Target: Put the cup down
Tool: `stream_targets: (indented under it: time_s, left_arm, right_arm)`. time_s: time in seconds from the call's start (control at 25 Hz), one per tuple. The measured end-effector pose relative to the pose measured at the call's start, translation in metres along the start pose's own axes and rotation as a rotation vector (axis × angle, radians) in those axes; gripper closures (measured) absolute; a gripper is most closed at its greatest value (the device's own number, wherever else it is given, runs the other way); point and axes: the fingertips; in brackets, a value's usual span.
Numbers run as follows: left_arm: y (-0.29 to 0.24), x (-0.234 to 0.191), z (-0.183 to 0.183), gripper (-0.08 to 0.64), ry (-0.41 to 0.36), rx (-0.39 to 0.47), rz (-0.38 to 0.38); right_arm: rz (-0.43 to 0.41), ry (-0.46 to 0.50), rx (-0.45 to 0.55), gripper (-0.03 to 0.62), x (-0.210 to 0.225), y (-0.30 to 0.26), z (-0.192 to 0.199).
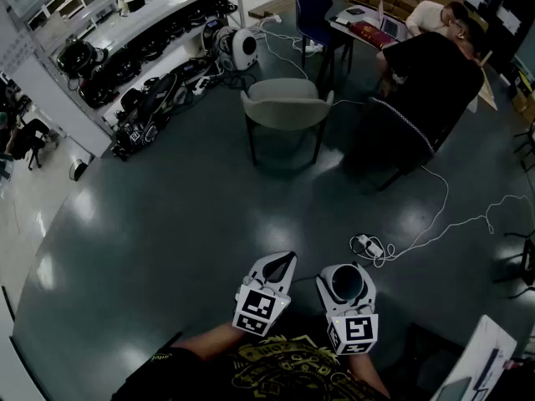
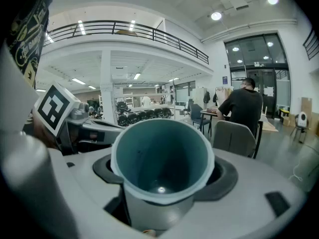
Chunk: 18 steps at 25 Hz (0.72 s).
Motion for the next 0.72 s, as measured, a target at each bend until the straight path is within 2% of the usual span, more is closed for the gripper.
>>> stream_targets:
  time_s: [0.4, 0.72]
  left_arm:
    - [-0.001, -0.009, -0.004, 0.551, 0.016, 0.005, -0.02]
    - [-0.001, -0.006, -0.007, 0.551, 0.031, 0.008, 0.004]
  right_arm:
    - [-0.004, 0.008, 0.005, 0.215, 0.001, -0.006, -0.01]
    - [0.032, -0.038, 0.034, 0.213, 0.008, 0.002, -0.019]
Point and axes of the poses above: the fingertips, and each gripper's own axes: y backward along the fingers, x to its right, z out of its underside, and after that the axes turned 13 degrees about -z, right-handed
